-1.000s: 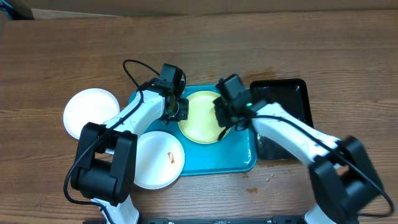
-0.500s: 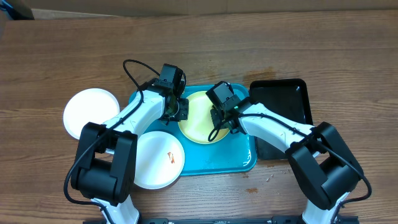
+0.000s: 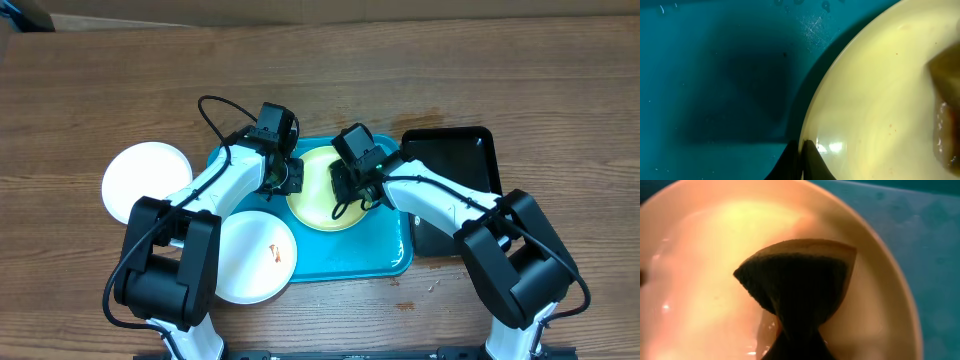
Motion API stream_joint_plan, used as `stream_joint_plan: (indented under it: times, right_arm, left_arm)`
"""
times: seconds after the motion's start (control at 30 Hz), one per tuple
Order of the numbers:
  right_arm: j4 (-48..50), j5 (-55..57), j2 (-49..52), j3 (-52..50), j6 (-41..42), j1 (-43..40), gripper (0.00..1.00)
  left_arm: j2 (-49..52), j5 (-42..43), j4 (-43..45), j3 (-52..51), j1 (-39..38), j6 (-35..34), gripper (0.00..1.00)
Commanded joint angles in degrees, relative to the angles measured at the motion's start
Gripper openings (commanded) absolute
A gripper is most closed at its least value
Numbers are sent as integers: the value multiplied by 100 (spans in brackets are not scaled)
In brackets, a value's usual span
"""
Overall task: Clean dirty plates on tray and stack at the side
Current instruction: 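Scrub the yellow-rimmed plate with the sponge in the right gripper, then return the sponge to the black tray with the right gripper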
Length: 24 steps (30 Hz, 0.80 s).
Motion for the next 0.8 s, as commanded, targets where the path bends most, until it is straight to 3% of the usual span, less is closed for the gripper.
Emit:
stream_joint_plan:
  times: [0.0, 0.13, 0.33, 0.43, 0.6, 0.77]
  right_arm:
    - [7, -1322, 367, -107, 46, 46, 4]
    - [2, -2365, 304, 46, -2, -289, 4]
    - [22, -5198, -120, 380, -420, -1263, 4]
    - [-20, -6063, -455, 404, -422, -1759, 4]
    - [-750, -6063, -1045, 404, -841, -2518, 4]
    - [-2074, -4291, -1390, 404, -1132, -3145, 4]
  left_arm:
    - [59, 33, 7, -105, -61, 111, 4]
    - [59, 33, 4, -105, -59, 114, 4]
    - [59, 31, 4, -105, -59, 114, 4]
    - [59, 31, 4, -105, -59, 114, 4]
    - [59, 31, 2, -105, -59, 114, 4]
    - [57, 33, -37, -98, -61, 114, 4]
